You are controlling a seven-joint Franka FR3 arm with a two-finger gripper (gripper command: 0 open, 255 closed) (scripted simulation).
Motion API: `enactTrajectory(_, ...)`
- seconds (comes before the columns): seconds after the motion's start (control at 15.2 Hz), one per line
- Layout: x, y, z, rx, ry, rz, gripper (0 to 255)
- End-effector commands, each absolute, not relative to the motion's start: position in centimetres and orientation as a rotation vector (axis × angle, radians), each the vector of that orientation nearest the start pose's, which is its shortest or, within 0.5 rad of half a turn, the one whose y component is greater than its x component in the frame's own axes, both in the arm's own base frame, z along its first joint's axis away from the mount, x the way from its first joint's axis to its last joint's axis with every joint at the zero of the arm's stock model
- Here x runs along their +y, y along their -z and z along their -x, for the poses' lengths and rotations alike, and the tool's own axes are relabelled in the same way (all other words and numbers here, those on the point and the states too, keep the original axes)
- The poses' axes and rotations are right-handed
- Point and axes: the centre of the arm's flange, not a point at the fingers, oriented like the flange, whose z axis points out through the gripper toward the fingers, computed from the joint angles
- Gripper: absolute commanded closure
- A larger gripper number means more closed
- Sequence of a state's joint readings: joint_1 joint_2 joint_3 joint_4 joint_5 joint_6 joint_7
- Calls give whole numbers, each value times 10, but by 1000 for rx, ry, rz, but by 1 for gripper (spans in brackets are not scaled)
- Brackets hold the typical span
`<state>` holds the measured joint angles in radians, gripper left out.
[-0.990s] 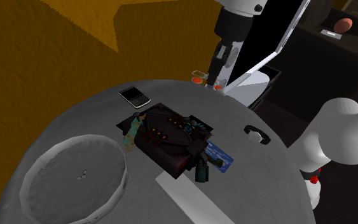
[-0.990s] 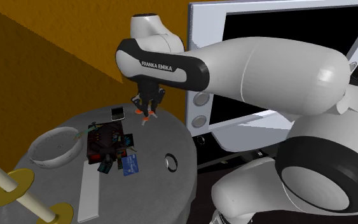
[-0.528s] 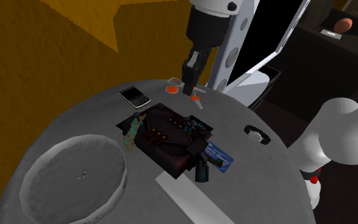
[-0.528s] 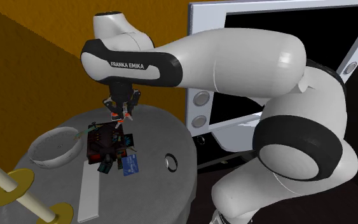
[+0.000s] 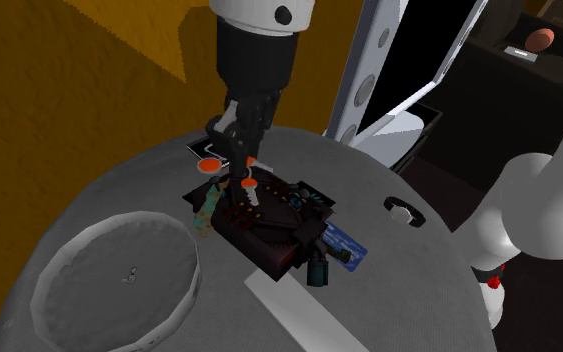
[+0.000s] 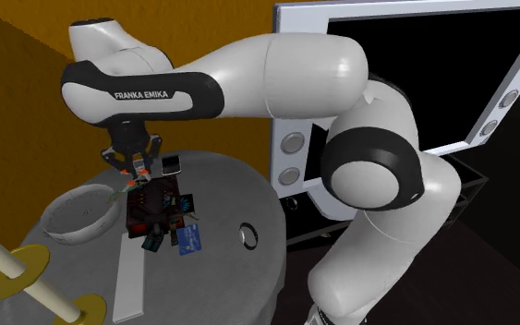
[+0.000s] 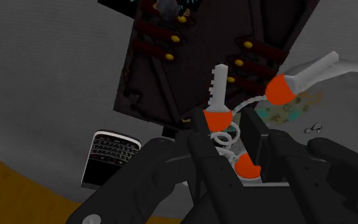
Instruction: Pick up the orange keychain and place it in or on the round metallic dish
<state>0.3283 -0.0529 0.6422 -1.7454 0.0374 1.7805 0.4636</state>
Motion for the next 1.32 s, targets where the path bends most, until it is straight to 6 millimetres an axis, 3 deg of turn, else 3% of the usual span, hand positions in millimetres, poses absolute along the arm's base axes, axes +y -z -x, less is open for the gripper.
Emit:
enactTrajectory(0.0,493,-584,-304,-761,86,2989,255)
enactTrajectory(0.66,624,-587,-298,-761,86,2989,255)
enactTrajectory(0.73,632,-587,-298,-761,86,2989,255)
enactTrajectory(1.25,632,-545,-298,-761,86,2989,255)
